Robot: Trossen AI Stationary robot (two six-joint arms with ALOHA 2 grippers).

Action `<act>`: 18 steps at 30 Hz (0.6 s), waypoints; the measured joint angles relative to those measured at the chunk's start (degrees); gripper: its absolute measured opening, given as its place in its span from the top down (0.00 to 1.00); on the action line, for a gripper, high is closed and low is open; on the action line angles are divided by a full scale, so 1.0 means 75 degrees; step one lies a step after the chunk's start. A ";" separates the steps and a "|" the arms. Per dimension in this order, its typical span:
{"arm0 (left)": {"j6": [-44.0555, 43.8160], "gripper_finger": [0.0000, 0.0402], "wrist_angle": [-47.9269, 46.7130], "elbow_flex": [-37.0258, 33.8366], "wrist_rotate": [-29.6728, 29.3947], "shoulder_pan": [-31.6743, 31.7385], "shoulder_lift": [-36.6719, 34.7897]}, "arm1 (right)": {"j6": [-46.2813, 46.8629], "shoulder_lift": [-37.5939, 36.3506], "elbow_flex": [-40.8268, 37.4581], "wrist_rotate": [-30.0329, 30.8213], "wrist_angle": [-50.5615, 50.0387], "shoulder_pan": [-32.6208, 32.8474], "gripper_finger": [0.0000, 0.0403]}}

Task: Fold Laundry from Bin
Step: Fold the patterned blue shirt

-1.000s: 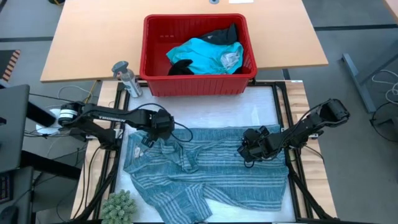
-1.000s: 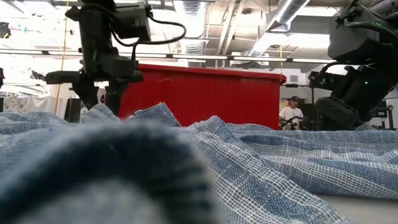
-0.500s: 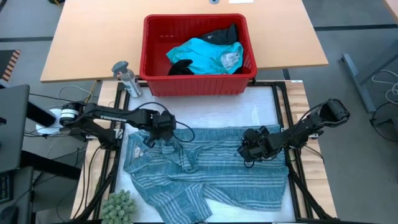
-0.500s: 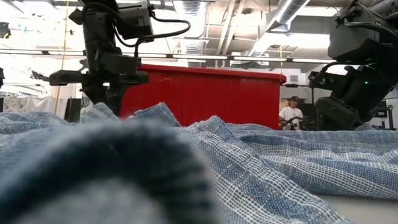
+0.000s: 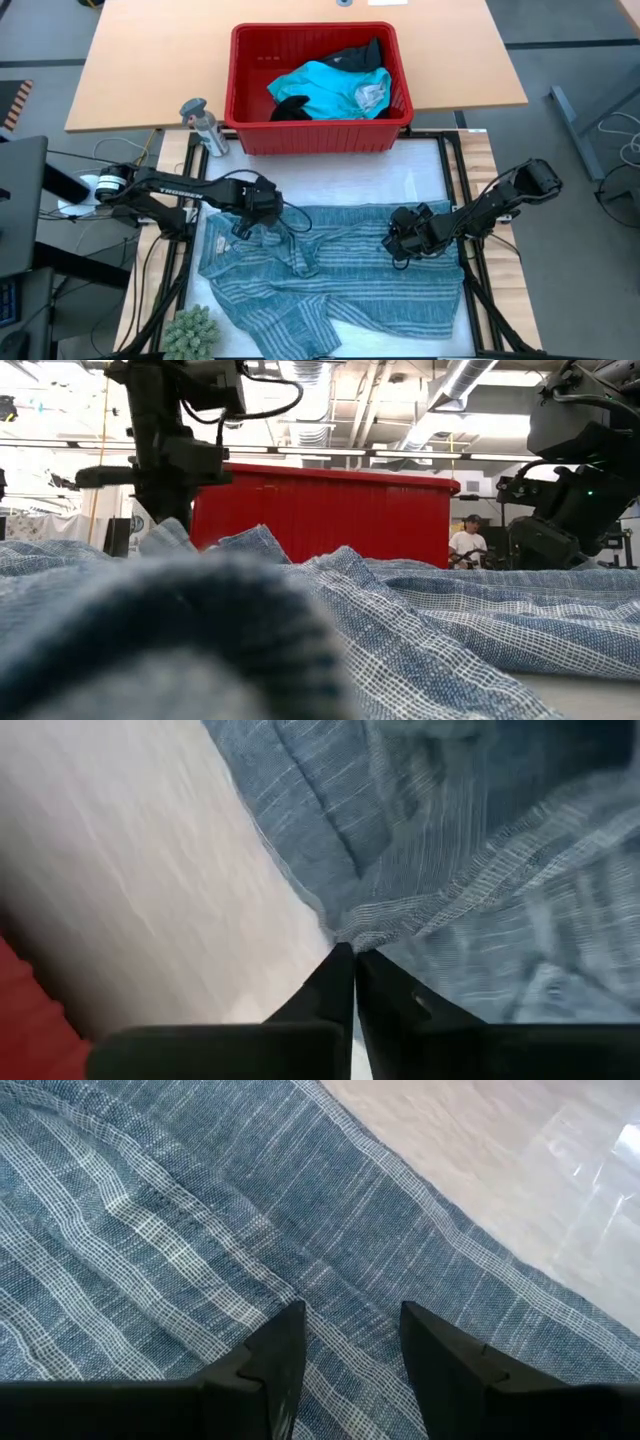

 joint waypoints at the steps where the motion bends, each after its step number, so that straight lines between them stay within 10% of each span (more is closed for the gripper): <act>1: -0.0306 1.00 -0.0142 0.0077 -0.0005 -0.0141 0.0000 | 0.0000 0.0000 0.0000 -0.0003 0.0002 0.0000 0.54; 18: -0.5914 1.00 -0.0757 0.0484 -0.0262 -0.3316 0.0023 | -0.0020 0.0000 0.0000 -0.0003 0.0003 0.0001 0.54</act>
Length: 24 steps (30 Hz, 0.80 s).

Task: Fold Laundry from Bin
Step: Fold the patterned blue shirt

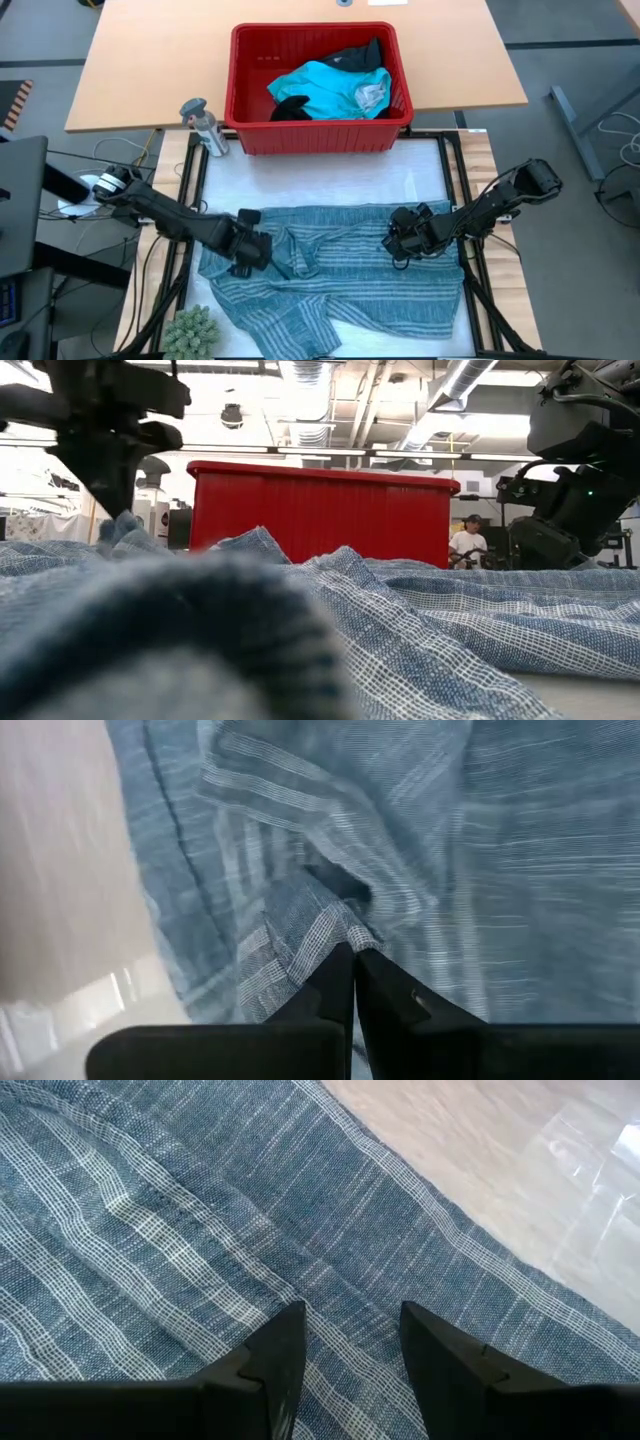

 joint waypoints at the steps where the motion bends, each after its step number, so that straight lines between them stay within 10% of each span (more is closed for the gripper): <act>1: -0.0150 1.00 0.0010 -0.0040 -0.0006 -0.0094 0.0000 | 0.0000 0.0000 0.0000 0.0000 0.0007 0.0000 0.54; 24: -0.3257 1.00 -0.0003 -0.1068 0.0130 -0.0624 0.0000 | -0.4108 0.0000 -0.0001 -0.1321 0.5836 -0.1813 0.54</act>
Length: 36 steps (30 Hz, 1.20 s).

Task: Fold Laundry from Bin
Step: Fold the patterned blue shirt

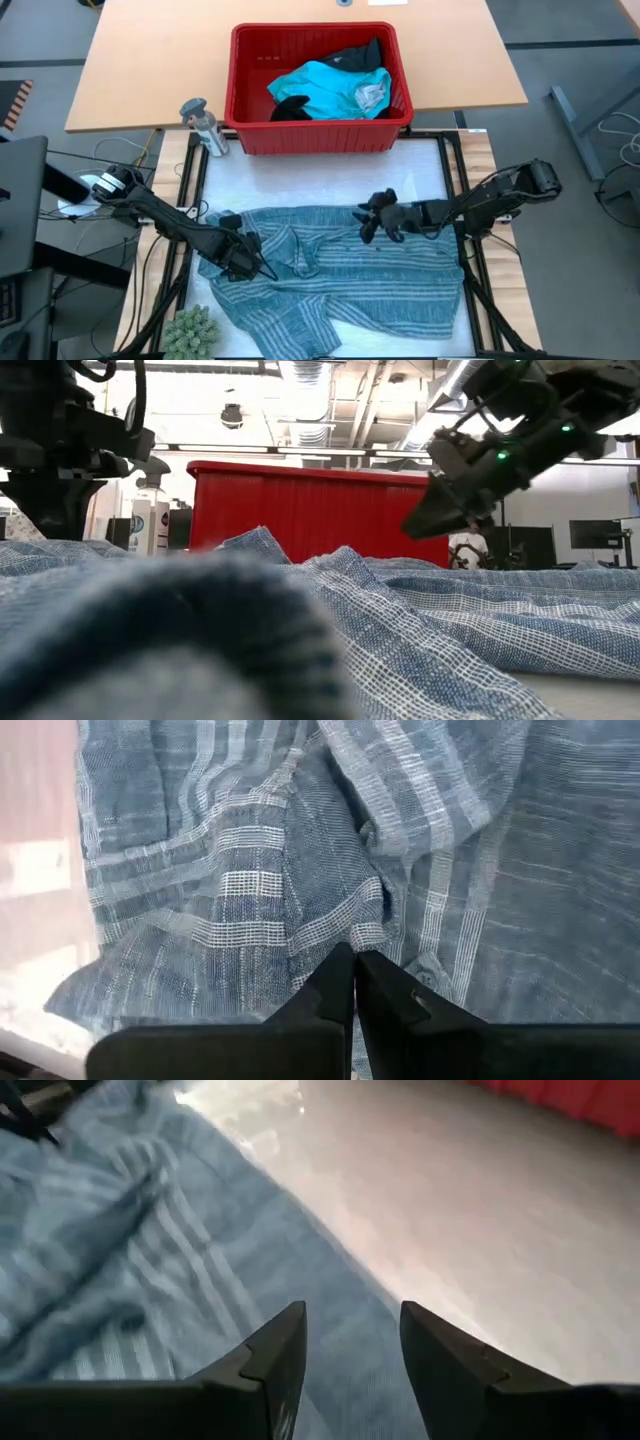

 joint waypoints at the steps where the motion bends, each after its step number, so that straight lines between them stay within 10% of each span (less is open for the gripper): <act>1: -0.0065 1.00 0.0000 0.0000 -0.0002 0.0000 0.0000 | -0.0115 0.0000 -0.0002 -0.0174 0.0158 -0.0150 0.54; 22: -0.0036 1.00 0.0677 0.0000 0.0065 0.0000 0.0000 | -0.2178 0.3489 0.2464 -0.2606 0.0594 -0.1239 0.54; 36: -0.1063 1.00 -0.0838 0.0252 -0.0427 0.0000 -0.0006 | -0.1634 0.4211 0.3186 -0.2006 -0.0683 -0.1753 0.54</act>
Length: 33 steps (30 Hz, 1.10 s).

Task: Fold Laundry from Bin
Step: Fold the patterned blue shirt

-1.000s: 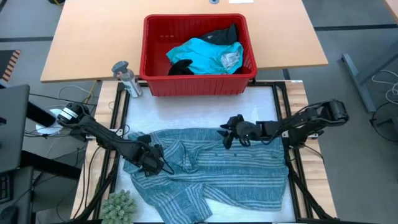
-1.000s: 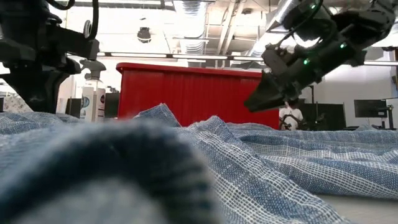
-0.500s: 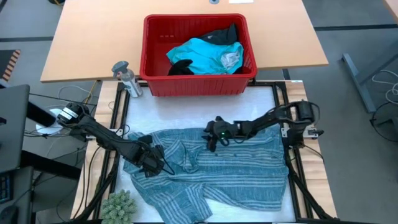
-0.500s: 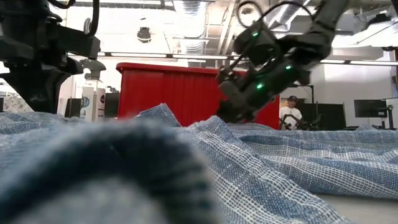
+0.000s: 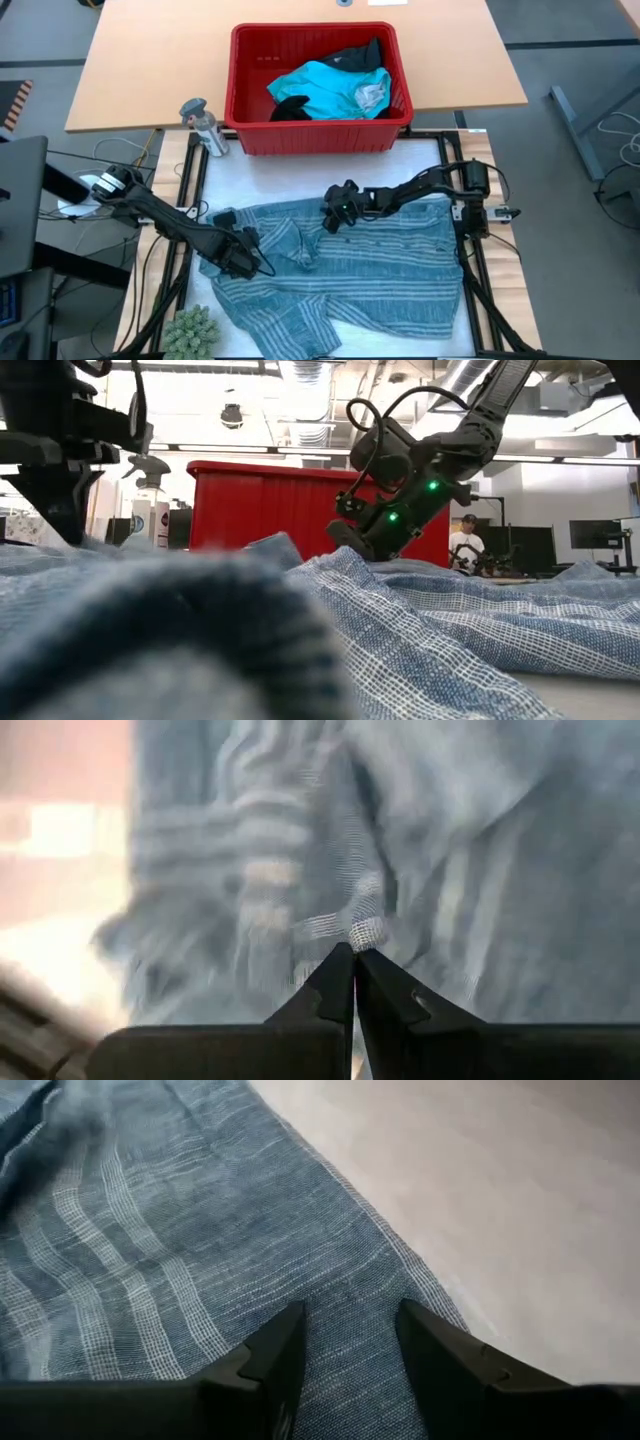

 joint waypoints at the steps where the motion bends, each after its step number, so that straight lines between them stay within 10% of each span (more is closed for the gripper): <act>1: -0.0179 1.00 -0.0343 0.0056 -0.0102 0.0000 0.0000 | 0.0007 -0.0010 -0.0002 0.0062 -0.0031 -0.0014 0.54; 11: -0.1445 1.00 -0.2331 0.0293 -0.1227 -0.0003 -0.0006 | 0.0095 -0.0005 -0.0006 0.0217 -0.0288 -0.0026 0.54; 20: -0.1481 1.00 -0.2279 -0.0203 -0.4875 0.0050 -0.0498 | 0.0092 0.0006 -0.0022 0.0201 -0.0217 -0.0007 0.54; 33: 0.2460 0.88 -0.0057 -0.0511 -0.2517 0.2270 -0.5154 | -0.0110 0.0015 -0.0026 -0.0014 -0.0170 0.0123 0.54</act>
